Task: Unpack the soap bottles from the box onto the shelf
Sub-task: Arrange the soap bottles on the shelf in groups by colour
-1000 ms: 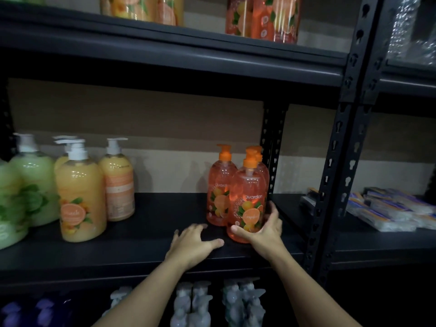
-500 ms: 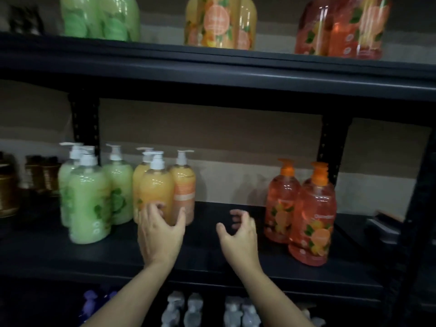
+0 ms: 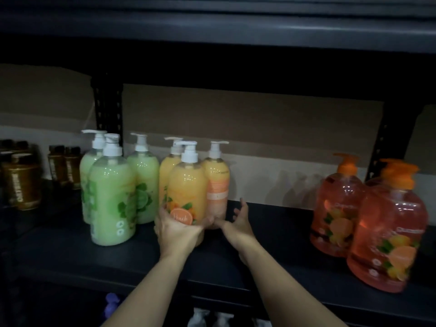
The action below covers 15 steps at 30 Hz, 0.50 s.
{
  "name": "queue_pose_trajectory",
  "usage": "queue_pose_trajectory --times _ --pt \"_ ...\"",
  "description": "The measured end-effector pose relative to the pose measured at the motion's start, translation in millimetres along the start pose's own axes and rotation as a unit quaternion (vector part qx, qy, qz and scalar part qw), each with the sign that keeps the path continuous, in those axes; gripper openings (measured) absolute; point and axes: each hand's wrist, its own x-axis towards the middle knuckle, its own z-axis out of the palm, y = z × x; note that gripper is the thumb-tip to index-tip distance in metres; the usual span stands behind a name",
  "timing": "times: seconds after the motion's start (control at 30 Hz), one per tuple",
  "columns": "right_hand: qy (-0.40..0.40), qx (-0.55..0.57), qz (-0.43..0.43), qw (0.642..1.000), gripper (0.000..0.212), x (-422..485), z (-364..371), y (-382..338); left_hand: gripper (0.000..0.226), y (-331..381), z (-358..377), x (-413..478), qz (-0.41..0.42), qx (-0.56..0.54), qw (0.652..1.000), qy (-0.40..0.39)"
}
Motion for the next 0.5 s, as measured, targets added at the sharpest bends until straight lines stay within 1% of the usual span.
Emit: queue_pose_trajectory --times 0.1,0.17,0.27,0.33,0.37,0.5 --pt "-0.026 -0.001 -0.024 0.999 0.123 19 5 5 0.127 -7 1 3 0.005 -0.008 1.0 0.004" --pt "-0.046 0.01 -0.042 0.998 0.12 28 7 7 0.121 -9 3 4 0.012 -0.013 1.0 0.006" --pt "-0.067 0.02 -0.062 0.996 0.099 37 10 9 0.12 -12 4 5 0.018 -0.014 1.0 0.01" --pt "-0.061 -0.006 -0.072 0.995 0.082 41 12 11 0.121 -12 5 6 0.017 -0.02 1.0 0.011" --pt "-0.055 -0.017 -0.076 0.995 0.079 41 12 12 0.121 -12 5 6 0.014 -0.02 1.0 0.012" --pt "-0.026 -0.029 -0.077 0.996 0.085 39 13 15 0.12 -11 5 5 0.009 -0.012 1.0 0.018"
